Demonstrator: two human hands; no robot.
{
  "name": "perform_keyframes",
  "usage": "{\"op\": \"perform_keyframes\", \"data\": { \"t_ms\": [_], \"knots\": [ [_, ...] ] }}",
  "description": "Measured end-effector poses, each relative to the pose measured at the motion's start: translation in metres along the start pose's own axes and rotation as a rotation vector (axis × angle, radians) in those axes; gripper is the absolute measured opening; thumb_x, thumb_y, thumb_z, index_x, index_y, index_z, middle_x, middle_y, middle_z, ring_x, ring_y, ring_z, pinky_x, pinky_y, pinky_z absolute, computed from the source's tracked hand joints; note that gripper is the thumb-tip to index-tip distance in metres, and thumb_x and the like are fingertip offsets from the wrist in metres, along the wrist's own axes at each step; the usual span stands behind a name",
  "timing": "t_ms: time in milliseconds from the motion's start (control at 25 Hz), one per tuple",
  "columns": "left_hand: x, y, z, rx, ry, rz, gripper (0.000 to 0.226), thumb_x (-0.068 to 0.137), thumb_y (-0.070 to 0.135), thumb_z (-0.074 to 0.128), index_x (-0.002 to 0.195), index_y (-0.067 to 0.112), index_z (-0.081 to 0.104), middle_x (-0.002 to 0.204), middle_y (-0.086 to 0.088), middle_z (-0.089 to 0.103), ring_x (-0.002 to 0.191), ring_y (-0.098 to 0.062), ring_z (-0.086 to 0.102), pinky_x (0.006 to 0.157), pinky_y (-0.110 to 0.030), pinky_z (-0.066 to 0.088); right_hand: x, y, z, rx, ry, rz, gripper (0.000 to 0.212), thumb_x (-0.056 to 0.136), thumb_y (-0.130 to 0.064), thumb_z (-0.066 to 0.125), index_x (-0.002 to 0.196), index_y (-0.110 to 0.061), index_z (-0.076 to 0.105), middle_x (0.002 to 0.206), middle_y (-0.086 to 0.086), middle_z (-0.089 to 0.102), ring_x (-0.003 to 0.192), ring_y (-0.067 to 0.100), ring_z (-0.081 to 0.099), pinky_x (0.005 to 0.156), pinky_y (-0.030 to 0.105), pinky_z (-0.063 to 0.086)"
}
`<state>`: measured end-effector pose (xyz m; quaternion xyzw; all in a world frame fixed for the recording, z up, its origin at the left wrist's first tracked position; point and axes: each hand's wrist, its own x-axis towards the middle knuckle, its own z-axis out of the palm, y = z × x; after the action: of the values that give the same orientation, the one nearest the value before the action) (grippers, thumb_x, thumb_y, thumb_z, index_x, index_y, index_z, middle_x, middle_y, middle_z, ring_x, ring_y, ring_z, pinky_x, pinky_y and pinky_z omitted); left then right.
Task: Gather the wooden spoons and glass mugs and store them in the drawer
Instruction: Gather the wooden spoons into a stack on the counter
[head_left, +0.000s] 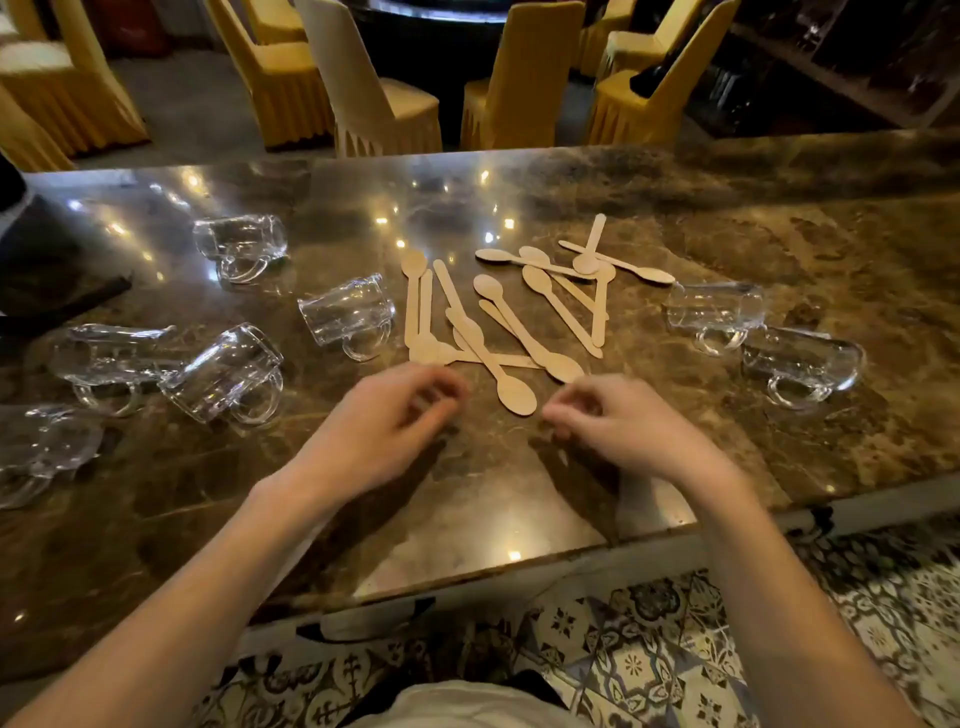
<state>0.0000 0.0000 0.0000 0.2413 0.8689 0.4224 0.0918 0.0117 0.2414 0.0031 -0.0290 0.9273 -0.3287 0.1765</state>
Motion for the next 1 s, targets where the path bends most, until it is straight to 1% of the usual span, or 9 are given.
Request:
{"op": "perform_keyframes", "data": {
  "t_ms": [80,200,400,520,640,720,800,880,1000],
  "knots": [
    [0.027,-0.004,0.009,0.255,0.142,0.013,0.022,0.093,0.019,0.053,0.113,0.024,0.062,0.117,0.006,0.058,0.105,-0.011,0.056,0.093,-0.034,0.048,0.024,0.000,0.000,-0.011,0.299,0.053,0.010,0.087,-0.039,0.062,0.092,-0.031,0.065,0.074,-0.018,0.061,0.073,0.001,0.059,0.074,0.028,0.055],
    [0.058,-0.015,0.016,0.527,0.143,0.050,0.031,0.092,0.024,0.055,0.123,0.028,0.058,0.132,0.000,0.052,0.119,-0.021,0.049,0.100,-0.038,0.040,0.061,-0.004,0.002,-0.100,0.508,0.100,0.019,0.084,-0.041,0.066,0.097,-0.027,0.067,0.076,-0.014,0.059,0.076,0.006,0.058,0.068,0.028,0.053],
    [0.083,-0.028,0.017,0.758,0.036,0.169,0.040,0.089,0.033,0.059,0.128,0.040,0.051,0.141,0.002,0.047,0.132,-0.022,0.039,0.109,-0.041,0.029,0.084,-0.006,-0.002,-0.243,0.492,0.107,0.036,0.079,-0.052,0.067,0.099,-0.023,0.069,0.098,-0.004,0.068,0.090,0.015,0.061,0.069,0.031,0.050],
    [0.093,-0.026,0.014,0.855,-0.022,0.245,0.036,0.087,0.030,0.063,0.121,0.039,0.057,0.133,0.006,0.055,0.127,-0.018,0.045,0.109,-0.038,0.030,0.088,-0.014,0.001,-0.318,0.468,0.087,0.033,0.079,-0.048,0.069,0.094,-0.019,0.071,0.092,-0.001,0.068,0.081,0.015,0.056,0.063,0.030,0.041],
    [0.096,-0.024,0.015,0.887,-0.029,0.306,0.028,0.085,0.028,0.065,0.113,0.034,0.063,0.126,0.006,0.061,0.122,-0.017,0.051,0.110,-0.037,0.029,0.093,-0.015,0.005,-0.328,0.474,0.117,0.020,0.084,-0.035,0.067,0.094,-0.018,0.073,0.090,0.001,0.070,0.077,0.015,0.054,0.062,0.030,0.040],
    [0.095,-0.021,0.015,0.883,-0.045,0.332,0.029,0.085,0.024,0.066,0.113,0.031,0.062,0.126,0.005,0.061,0.123,-0.016,0.051,0.112,-0.036,0.025,0.095,-0.014,0.005,-0.281,0.471,0.141,0.017,0.086,-0.028,0.065,0.097,-0.018,0.073,0.093,0.002,0.071,0.083,0.017,0.060,0.065,0.031,0.046],
    [0.091,-0.017,0.013,0.860,-0.043,0.337,0.029,0.086,0.025,0.064,0.114,0.031,0.061,0.124,0.005,0.062,0.122,-0.016,0.052,0.113,-0.035,0.021,0.096,-0.013,0.004,-0.233,0.482,0.155,0.017,0.086,-0.027,0.065,0.098,-0.019,0.073,0.096,0.001,0.071,0.088,0.017,0.061,0.068,0.030,0.046],
    [0.081,-0.013,0.006,0.835,-0.029,0.337,0.026,0.087,0.030,0.061,0.113,0.031,0.062,0.119,0.005,0.065,0.118,-0.016,0.056,0.112,-0.032,0.019,0.095,-0.010,0.001,-0.202,0.499,0.161,0.017,0.086,-0.028,0.066,0.099,-0.020,0.073,0.097,-0.001,0.070,0.085,0.014,0.058,0.066,0.027,0.044],
    [0.052,-0.012,-0.002,0.799,0.028,0.339,0.026,0.090,0.038,0.048,0.107,0.030,0.066,0.109,0.006,0.070,0.107,-0.015,0.062,0.108,-0.034,0.024,0.094,-0.004,-0.006,-0.157,0.505,0.139,0.019,0.086,-0.029,0.066,0.103,-0.021,0.072,0.099,-0.002,0.070,0.085,0.011,0.057,0.069,0.028,0.048]
  ]
}}
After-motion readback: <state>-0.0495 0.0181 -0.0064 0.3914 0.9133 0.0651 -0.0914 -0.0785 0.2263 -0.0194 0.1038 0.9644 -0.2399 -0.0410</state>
